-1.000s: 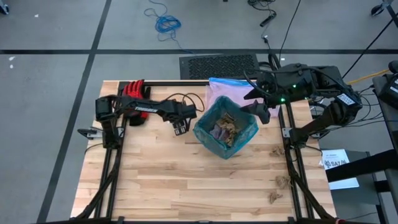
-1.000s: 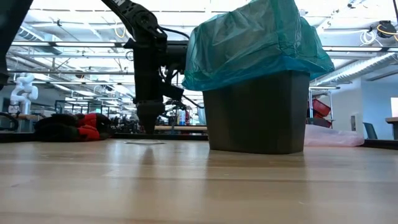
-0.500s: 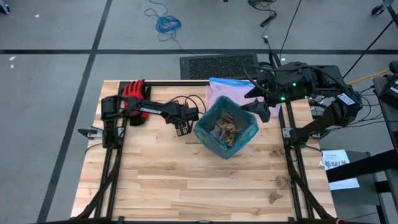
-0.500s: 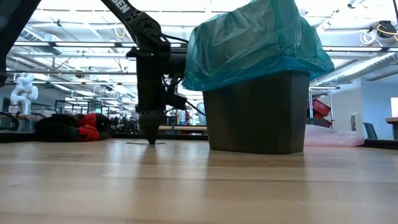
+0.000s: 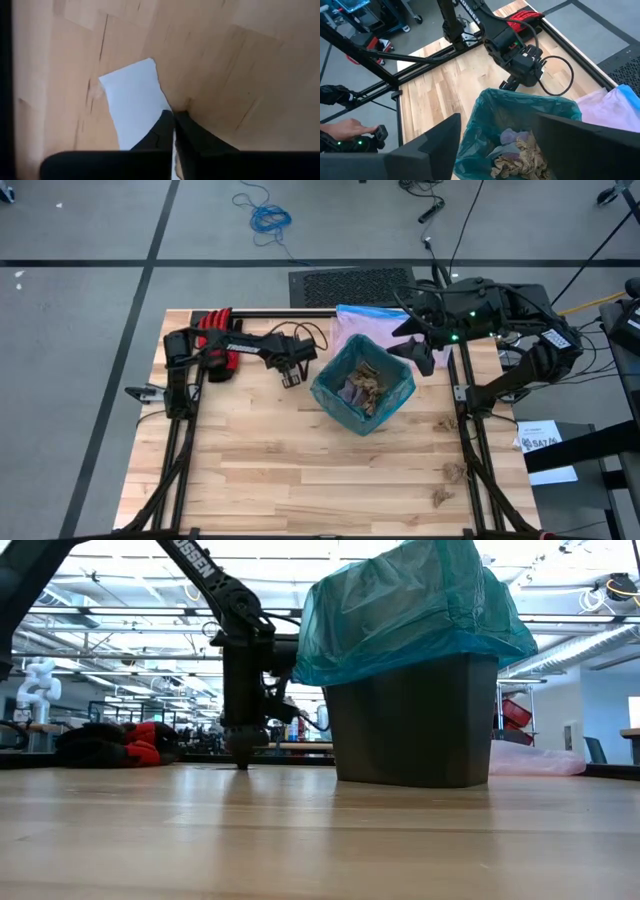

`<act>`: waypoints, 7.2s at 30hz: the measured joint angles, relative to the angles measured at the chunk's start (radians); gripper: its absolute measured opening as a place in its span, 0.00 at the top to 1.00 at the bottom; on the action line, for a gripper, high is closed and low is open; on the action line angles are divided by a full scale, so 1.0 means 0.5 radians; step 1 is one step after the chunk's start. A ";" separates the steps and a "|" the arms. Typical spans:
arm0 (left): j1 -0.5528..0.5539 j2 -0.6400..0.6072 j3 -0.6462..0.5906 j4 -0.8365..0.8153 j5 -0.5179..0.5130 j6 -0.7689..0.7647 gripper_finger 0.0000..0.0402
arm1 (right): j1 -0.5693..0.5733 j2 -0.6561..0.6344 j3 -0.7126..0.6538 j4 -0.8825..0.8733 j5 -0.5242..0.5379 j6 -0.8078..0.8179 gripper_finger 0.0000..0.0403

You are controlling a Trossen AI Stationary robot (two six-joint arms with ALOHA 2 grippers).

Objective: Place trash/remove bag and relplace
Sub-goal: Put the piece of white cardboard into the black trash bin, then put the brown napkin into the black trash bin

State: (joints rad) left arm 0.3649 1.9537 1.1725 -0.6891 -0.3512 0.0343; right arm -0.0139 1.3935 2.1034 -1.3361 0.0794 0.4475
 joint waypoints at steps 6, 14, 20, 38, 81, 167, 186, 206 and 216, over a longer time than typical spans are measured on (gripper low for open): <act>0.056 -0.130 -0.010 -0.095 0.075 0.069 1.00 | -0.003 -0.014 0.000 0.002 -0.002 -0.029 0.54; 0.115 -0.445 -0.009 -0.337 0.098 0.122 1.00 | -0.014 -0.016 0.000 0.038 0.003 -0.029 0.65; 0.151 -0.739 -0.001 -0.516 0.160 0.098 1.00 | -0.014 -0.016 0.000 0.158 0.004 -0.035 0.68; 0.161 -1.557 0.642 -0.598 0.807 -0.180 1.00 | -0.141 0.142 -0.001 0.547 -0.058 -0.030 0.68; 0.025 -0.670 1.008 0.414 1.870 -0.336 0.70 | -0.155 0.105 -0.089 -0.456 -0.341 0.556 0.68; 0.846 -1.205 1.237 -0.021 1.845 -0.153 1.00 | 0.669 0.779 -2.603 0.221 -0.465 0.390 0.52; 0.846 -1.205 1.237 -0.075 1.845 -0.121 1.00 | 0.785 0.381 -2.158 0.540 -1.118 0.883 1.00; 0.846 -1.207 1.236 -0.182 1.892 0.053 1.00 | 1.141 0.277 -1.210 1.501 -0.113 2.015 1.00; 0.846 -1.210 1.236 -0.175 1.898 0.118 1.00 | 0.338 0.276 -0.835 0.654 0.303 1.286 1.00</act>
State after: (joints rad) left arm 0.7879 1.3489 1.7905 -0.7765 0.5980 0.0933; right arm 0.1552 1.5315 1.6860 -1.0091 0.2310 1.0903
